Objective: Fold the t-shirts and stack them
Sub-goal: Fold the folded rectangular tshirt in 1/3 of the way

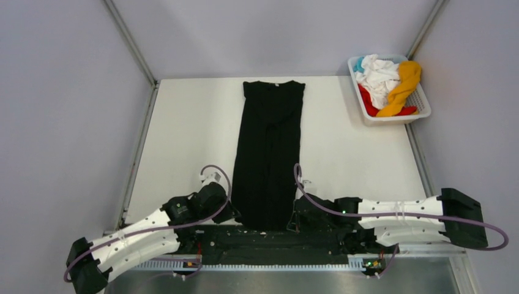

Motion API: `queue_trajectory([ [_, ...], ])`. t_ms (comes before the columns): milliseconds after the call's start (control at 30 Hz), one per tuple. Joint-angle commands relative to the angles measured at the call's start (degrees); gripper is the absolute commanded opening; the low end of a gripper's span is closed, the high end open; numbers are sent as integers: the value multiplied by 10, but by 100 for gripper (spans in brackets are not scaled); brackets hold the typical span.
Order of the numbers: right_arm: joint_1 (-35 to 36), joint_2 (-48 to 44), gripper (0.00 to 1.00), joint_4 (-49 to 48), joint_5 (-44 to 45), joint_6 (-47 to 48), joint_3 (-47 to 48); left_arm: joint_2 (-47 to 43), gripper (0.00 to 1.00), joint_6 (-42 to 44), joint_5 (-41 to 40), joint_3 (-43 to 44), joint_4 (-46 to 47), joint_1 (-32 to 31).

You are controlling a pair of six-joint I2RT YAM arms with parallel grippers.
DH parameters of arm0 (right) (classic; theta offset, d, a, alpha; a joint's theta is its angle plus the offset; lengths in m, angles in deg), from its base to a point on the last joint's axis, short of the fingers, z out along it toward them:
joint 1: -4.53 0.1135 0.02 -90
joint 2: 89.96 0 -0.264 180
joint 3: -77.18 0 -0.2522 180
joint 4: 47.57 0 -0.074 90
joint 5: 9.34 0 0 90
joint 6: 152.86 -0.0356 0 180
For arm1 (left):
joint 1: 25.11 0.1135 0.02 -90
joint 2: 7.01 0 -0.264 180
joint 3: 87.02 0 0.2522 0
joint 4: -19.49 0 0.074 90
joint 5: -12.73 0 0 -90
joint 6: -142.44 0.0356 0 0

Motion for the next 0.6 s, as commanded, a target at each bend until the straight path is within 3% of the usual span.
queue_trajectory([
  [0, 3, -37, 0, 22, 88, 14, 44, -37, 0, 13, -56, 31, 31, -1],
  [100, -22, -51, 0, 35, 111, 61, 68, -15, 0, 44, -97, 64, 94, 2],
  [233, -103, -56, 0, 20, 98, 132, 88, 98, 0, 102, -136, 162, 97, 39],
  [400, -205, -15, 0, -29, 90, 246, 136, 266, 0, 177, -57, 250, 178, 135],
  [567, -306, 72, 0, -81, 44, 331, 190, 391, 0, 223, -42, 369, 171, 192],
])
